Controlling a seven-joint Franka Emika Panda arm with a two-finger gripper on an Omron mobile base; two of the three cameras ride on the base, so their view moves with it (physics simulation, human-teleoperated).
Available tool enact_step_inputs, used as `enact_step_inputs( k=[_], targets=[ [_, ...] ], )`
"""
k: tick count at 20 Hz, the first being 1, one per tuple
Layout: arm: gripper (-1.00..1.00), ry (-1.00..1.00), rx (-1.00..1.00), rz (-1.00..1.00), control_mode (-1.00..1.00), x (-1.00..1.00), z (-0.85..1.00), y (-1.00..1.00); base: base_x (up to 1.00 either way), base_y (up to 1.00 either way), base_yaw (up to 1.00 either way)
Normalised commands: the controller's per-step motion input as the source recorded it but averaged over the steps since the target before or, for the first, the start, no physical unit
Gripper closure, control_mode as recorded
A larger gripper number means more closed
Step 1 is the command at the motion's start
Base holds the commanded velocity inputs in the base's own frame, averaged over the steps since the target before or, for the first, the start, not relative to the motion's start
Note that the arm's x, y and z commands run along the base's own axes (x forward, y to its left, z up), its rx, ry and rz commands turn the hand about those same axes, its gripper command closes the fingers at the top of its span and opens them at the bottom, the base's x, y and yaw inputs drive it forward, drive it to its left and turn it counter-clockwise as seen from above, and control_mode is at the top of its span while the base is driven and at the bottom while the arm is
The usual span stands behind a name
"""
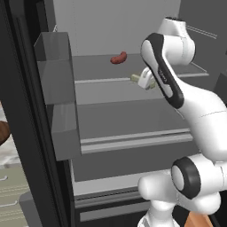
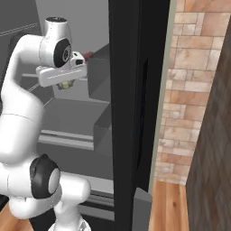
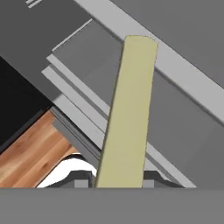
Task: Pick the egg and butter from the fridge and place them by the bowl for mixing.
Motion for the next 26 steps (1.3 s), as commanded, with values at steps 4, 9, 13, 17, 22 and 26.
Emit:
enact_step_inputs(
  k=[4, 9, 13, 17, 22, 26],
  targets=[
    [1.00, 0.00, 0.00, -0.15, -1.00, -0.88, 0.00, -0.15, 0.00, 0.00, 0.00],
    [1.00, 0.00, 0.00, -0.21, -1.00, -0.88, -0.08, -0.05, 0.00, 0.00, 0.00],
    [1.00, 0.00, 0.00, -0.27, -1.00, -0.86, -0.22, 0.00, 0.00, 0.00, 0.00],
    [1.00, 0.00, 0.00, -0.26, -1.00, -0.76, -0.26, 0.00, 0.00, 0.00, 0.00],
    [1.00, 0.05, 0.00, -0.22, -1.00, -0.52, -0.44, 0.00, 0.00, 0.00, 0.00],
    [1.00, 0.00, 0.00, -0.18, -1.00, -0.31, -0.42, 0.00, 0.00, 0.00, 0.00]
  ],
)
